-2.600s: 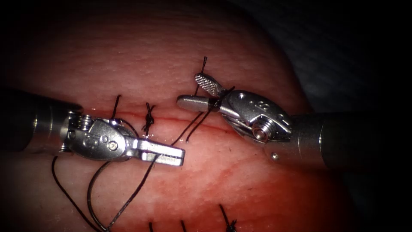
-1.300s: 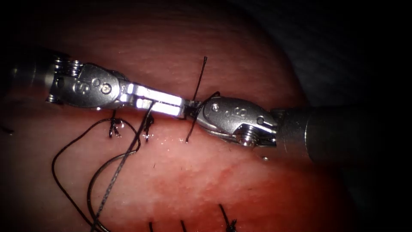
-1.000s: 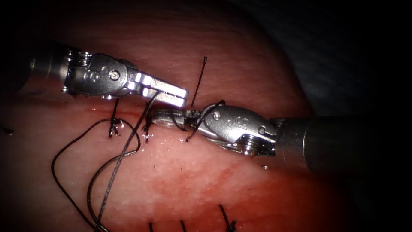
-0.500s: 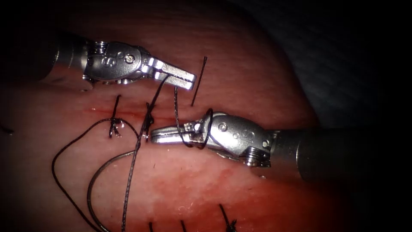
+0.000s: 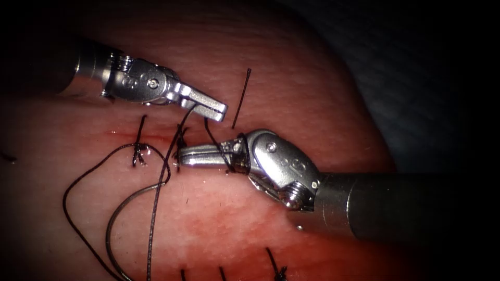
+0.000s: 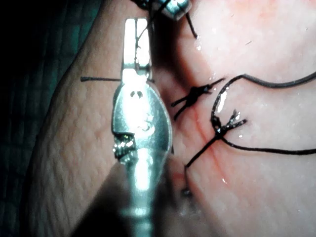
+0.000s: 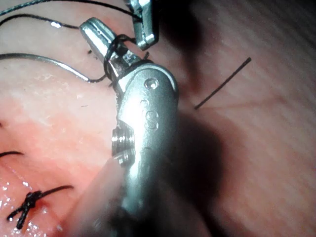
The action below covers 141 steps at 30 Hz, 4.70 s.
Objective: Wound Closure
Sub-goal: Loop the suture counter-clockwise two times around the right arm, then grasp the suture tail with the right hand, then tie the knot by pulling the right gripper down and the left up
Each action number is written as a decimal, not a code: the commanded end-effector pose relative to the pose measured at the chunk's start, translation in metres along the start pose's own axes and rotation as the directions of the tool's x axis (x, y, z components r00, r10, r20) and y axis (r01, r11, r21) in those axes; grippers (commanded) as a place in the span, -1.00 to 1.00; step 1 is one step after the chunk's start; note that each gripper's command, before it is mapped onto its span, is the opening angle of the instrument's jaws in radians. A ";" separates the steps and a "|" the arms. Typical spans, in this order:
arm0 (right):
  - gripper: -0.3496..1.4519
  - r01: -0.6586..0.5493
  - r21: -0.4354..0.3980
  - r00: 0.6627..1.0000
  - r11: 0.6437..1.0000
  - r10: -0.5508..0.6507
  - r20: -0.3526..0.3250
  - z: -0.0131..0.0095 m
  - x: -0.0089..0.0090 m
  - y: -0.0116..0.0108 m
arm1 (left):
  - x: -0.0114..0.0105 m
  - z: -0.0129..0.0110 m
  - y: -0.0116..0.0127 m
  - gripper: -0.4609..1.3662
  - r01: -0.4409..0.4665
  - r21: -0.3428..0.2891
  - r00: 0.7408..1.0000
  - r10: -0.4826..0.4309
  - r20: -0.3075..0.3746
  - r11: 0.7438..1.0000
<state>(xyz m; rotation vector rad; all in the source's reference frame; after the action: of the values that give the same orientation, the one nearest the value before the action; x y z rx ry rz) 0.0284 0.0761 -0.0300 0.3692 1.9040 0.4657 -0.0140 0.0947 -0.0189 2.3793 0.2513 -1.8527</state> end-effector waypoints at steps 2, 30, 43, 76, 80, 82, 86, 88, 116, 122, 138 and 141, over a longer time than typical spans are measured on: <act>-1.00 -0.015 -0.015 1.000 1.000 0.015 -0.022 0.0001 0.0001 -0.0001 | -0.0002 0.0002 0.0002 -0.88 -0.015 -0.003 1.000 0.015 0.005 1.000; -1.00 -0.178 -0.694 0.970 0.697 0.242 -0.006 -0.0012 0.0025 -0.0006 | 0.0016 0.0044 0.0083 -0.88 -0.257 0.150 0.901 0.181 0.394 0.955; -0.07 -0.026 -0.824 0.953 0.566 0.264 0.151 -0.0026 0.0017 0.0020 | 0.0021 0.0037 0.0089 -0.88 -0.287 0.155 0.872 0.191 0.450 0.945; 0.47 -0.219 -0.924 0.877 0.315 0.479 -0.044 -0.0079 -0.0035 0.0027 | -0.0034 0.0023 0.0050 -0.88 -0.286 0.181 0.863 0.170 0.477 0.941; 0.46 -0.211 -0.925 0.875 0.315 0.484 -0.034 -0.0081 -0.0045 0.0031 | -0.0038 0.0021 0.0049 -0.88 -0.282 0.183 0.863 0.166 0.477 0.942; 0.45 -0.209 -0.925 0.874 0.317 0.485 -0.031 -0.0081 -0.0050 0.0034 | -0.0040 0.0020 0.0049 -0.88 -0.282 0.181 0.862 0.166 0.479 0.942; 0.45 -0.210 -0.924 0.872 0.319 0.489 -0.029 -0.0078 -0.0053 0.0039 | -0.0041 0.0020 0.0048 -0.88 -0.283 0.181 0.861 0.166 0.480 0.942; 0.44 -0.208 -0.926 0.871 0.316 0.490 -0.028 -0.0077 -0.0054 0.0042 | -0.0042 0.0019 0.0048 -0.88 -0.283 0.182 0.861 0.166 0.481 0.942; -1.00 -0.203 -0.922 0.855 0.329 0.519 -0.004 -0.0055 -0.0067 0.0057 | -0.0046 0.0016 0.0048 -0.88 -0.280 0.182 0.859 0.161 0.485 0.943; -1.00 -0.138 -0.915 0.868 0.379 0.490 0.073 -0.0054 -0.0066 0.0053 | -0.0047 0.0014 0.0046 -0.88 -0.280 0.183 0.859 0.160 0.487 0.943; -1.00 -0.048 -0.891 0.894 0.452 0.417 0.163 -0.0038 -0.0040 0.0020 | -0.0049 -0.0006 0.0030 -0.88 -0.256 0.202 0.859 0.127 0.496 0.945; -1.00 -0.034 -0.884 0.896 0.467 0.406 0.180 -0.0033 -0.0037 0.0009 | -0.0049 -0.0011 0.0022 -0.88 -0.251 0.206 0.859 0.120 0.497 0.946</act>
<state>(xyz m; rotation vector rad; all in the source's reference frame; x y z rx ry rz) 0.0269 0.0745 -0.0257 0.0046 1.0280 1.3688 -0.0136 0.0927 -0.0139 1.8968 -0.2982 -2.4175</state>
